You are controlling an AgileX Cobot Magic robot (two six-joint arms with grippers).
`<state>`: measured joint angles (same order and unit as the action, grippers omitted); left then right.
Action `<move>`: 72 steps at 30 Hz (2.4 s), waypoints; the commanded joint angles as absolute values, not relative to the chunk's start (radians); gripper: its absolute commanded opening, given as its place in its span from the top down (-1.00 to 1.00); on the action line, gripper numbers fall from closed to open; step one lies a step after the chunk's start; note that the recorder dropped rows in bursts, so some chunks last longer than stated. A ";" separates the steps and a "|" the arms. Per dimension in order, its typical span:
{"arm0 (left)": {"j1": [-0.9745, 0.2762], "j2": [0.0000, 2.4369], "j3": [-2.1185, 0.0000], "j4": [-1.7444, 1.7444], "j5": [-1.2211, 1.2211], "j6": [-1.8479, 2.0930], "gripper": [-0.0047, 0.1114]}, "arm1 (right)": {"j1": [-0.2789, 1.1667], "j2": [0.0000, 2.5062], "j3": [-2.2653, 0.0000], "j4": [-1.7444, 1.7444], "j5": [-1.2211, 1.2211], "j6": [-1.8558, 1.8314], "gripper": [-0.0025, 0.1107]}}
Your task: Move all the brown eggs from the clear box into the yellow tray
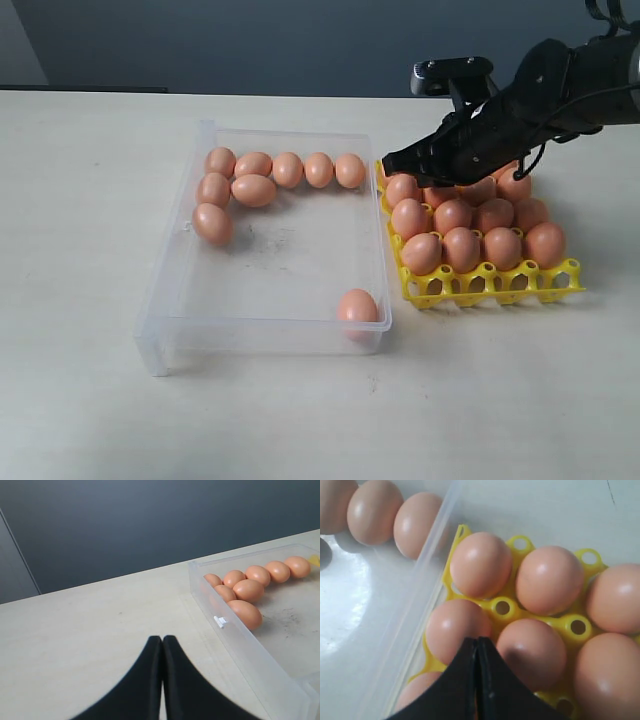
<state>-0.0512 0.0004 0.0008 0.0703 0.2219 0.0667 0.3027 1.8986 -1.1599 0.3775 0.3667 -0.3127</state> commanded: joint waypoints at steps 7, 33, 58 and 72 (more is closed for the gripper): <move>-0.052 0.000 0.000 0.070 0.207 0.064 0.91 | 0.268 1.900 -1.166 0.341 0.357 -0.310 0.97; -0.052 0.000 0.000 0.070 0.207 0.064 0.91 | 0.268 1.890 -1.166 0.331 0.274 -0.310 0.97; -0.052 0.000 0.000 0.070 0.207 0.064 0.91 | 0.151 2.318 -1.889 0.123 0.740 -0.120 0.97; -0.052 0.000 0.000 0.070 0.207 0.064 0.91 | 0.151 2.376 -1.906 0.080 0.821 -0.120 0.97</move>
<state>-0.0512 0.0004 0.0008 0.0703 0.2219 0.0667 0.1547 2.3682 -1.8991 0.0895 0.8043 -0.1189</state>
